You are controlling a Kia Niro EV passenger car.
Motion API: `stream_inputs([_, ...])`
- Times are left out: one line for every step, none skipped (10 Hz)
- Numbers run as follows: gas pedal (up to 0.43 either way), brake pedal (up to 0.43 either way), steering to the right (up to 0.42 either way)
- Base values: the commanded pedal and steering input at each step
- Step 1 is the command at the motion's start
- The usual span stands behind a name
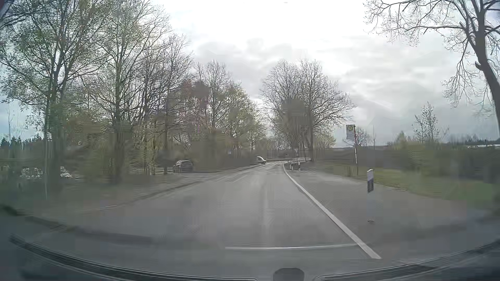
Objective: Follow the waypoints while adhering to traffic rules and regulations
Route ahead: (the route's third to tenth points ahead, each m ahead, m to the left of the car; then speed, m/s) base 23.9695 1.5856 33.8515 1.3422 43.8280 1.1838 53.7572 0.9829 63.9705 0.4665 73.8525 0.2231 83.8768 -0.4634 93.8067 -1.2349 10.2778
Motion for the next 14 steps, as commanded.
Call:
stream_inputs([0.169, 0.006, 0.004])
stream_inputs([0.157, 0.0, 0.008])
stream_inputs([0.157, 0.0, 0.008])
stream_inputs([0.157, 0.0, 0.007])
stream_inputs([0.157, 0.0, 0.007])
stream_inputs([0.157, 0.0, 0.006])
stream_inputs([0.169, 0.0, 0.007])
stream_inputs([0.169, 0.0, 0.007])
stream_inputs([0.169, 0.0, 0.007])
stream_inputs([0.169, 0.0, 0.006])
stream_inputs([0.169, 0.0, 0.007])
stream_inputs([0.169, 0.0, 0.006])
stream_inputs([0.169, 0.0, 0.006])
stream_inputs([0.169, 0.006, 0.007])
